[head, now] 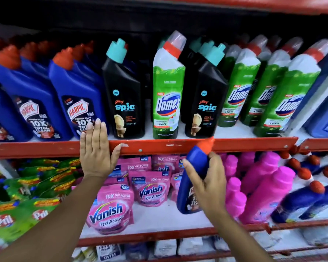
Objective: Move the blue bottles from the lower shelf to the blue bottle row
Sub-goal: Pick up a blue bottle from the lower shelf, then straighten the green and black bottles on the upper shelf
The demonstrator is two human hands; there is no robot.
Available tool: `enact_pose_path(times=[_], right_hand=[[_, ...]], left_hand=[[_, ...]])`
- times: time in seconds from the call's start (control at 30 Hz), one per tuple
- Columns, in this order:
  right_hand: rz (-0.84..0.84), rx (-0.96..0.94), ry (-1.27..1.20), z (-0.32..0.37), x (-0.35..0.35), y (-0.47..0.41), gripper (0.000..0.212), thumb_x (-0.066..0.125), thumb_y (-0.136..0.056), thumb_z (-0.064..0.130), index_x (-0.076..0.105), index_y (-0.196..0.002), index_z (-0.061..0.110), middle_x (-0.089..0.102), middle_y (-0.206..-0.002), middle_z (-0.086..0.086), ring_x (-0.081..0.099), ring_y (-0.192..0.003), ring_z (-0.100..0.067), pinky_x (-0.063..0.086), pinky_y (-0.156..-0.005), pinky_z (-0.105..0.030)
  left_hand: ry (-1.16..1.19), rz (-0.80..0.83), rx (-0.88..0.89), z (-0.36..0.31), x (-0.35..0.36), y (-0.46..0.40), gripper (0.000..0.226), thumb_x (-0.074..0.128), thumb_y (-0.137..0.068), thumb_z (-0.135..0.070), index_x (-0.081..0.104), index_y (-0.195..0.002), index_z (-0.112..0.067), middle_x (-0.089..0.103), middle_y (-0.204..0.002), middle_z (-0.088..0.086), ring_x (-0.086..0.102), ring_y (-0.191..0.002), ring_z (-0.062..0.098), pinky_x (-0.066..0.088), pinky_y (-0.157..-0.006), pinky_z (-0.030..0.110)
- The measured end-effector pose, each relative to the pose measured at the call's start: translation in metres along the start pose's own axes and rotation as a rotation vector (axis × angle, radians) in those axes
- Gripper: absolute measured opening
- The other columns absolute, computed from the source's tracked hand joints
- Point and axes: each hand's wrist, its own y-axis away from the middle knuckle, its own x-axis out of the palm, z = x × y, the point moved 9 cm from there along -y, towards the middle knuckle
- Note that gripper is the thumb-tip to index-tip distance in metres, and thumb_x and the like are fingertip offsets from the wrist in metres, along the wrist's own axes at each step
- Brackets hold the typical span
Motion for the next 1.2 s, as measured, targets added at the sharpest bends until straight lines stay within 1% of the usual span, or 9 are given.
enact_pose_path(times=[0.13,0.37,0.53,0.77,0.83,0.93,1.0,1.07,1.2], right_hand=[[0.174,0.169,-0.051,-0.053,0.046,0.042,0.035,0.063,-0.082,0.061,0.045,-0.092,0.033,0.054,-0.087,0.007,0.057,-0.080,-0.023,0.051,-0.068,-0.046],[0.316,0.296,-0.075,-0.103,0.091,0.085,0.034,0.067,-0.084,0.051,0.049,-0.099,0.026,0.056,-0.094,0.002,0.057,-0.085,-0.020,0.052,-0.071,-0.041],[0.358,0.275,-0.025,-0.102,0.096,0.096,0.058,0.057,-0.078,0.070,0.053,-0.105,0.019,0.057,-0.097,0.002,0.054,-0.085,-0.018,0.041,-0.066,-0.012],[0.375,0.267,-0.050,-0.097,0.084,0.099,0.049,0.060,-0.079,0.066,0.052,-0.103,0.024,0.056,-0.096,0.006,0.054,-0.086,-0.015,0.042,-0.066,-0.012],[0.324,0.293,-0.095,-0.089,0.075,0.091,0.049,0.065,-0.079,0.063,0.053,-0.108,0.025,0.058,-0.102,0.008,0.057,-0.093,-0.015,0.044,-0.074,-0.014],[0.183,0.262,-0.124,-0.060,0.055,0.066,0.059,0.073,-0.082,0.050,0.049,-0.128,0.021,0.052,-0.121,0.010,0.049,-0.114,-0.007,0.033,-0.094,-0.004],[0.096,0.184,-0.170,-0.029,0.043,0.040,0.059,0.073,-0.084,0.040,0.048,-0.133,0.018,0.049,-0.127,0.008,0.045,-0.122,-0.004,0.033,-0.102,-0.010],[0.022,0.100,-0.229,0.004,0.035,0.011,0.058,0.072,-0.086,0.034,0.048,-0.134,0.013,0.049,-0.129,0.004,0.045,-0.125,-0.006,0.035,-0.106,-0.017],[-0.067,0.023,-0.329,0.050,0.040,-0.040,0.069,0.073,-0.087,0.029,0.039,-0.141,0.005,0.040,-0.136,0.010,0.034,-0.133,0.003,0.030,-0.111,-0.016]], left_hand=[[-0.017,-0.024,-0.006,0.000,-0.002,0.000,0.067,0.022,-0.104,-0.048,0.019,-0.152,-0.002,0.018,-0.159,0.011,0.009,-0.150,0.022,0.008,-0.122,0.040],[-0.039,-0.031,-0.027,0.000,-0.001,0.000,0.066,0.020,-0.105,-0.049,0.028,-0.148,0.000,0.032,-0.150,0.016,0.010,-0.149,0.020,0.011,-0.122,0.040],[-0.058,-0.047,-0.030,0.000,-0.001,0.000,0.065,0.020,-0.104,-0.048,0.030,-0.147,0.000,0.034,-0.149,0.016,0.011,-0.149,0.020,0.011,-0.122,0.039],[-0.038,-0.028,-0.055,0.001,-0.002,0.001,0.065,0.021,-0.104,-0.047,0.029,-0.147,0.000,0.037,-0.149,0.018,0.009,-0.149,0.019,0.010,-0.122,0.040],[-0.032,-0.017,-0.060,0.001,-0.002,0.001,0.065,0.022,-0.104,-0.046,0.029,-0.147,0.001,0.037,-0.149,0.019,0.007,-0.150,0.019,0.008,-0.122,0.040],[-0.028,-0.004,-0.063,0.001,-0.002,0.000,0.065,0.022,-0.104,-0.047,0.029,-0.147,0.001,0.036,-0.149,0.019,0.006,-0.150,0.019,0.007,-0.122,0.039],[-0.026,0.004,-0.063,0.001,-0.002,-0.001,0.065,0.022,-0.104,-0.046,0.029,-0.147,0.001,0.035,-0.150,0.019,0.006,-0.150,0.019,0.007,-0.122,0.040],[-0.029,0.010,-0.061,0.001,-0.002,-0.001,0.065,0.022,-0.104,-0.046,0.028,-0.147,0.001,0.035,-0.150,0.019,0.006,-0.150,0.020,0.007,-0.122,0.040],[-0.038,0.023,-0.056,0.002,-0.002,-0.001,0.065,0.022,-0.105,-0.047,0.029,-0.147,0.001,0.036,-0.149,0.019,0.009,-0.149,0.022,0.009,-0.122,0.041]])
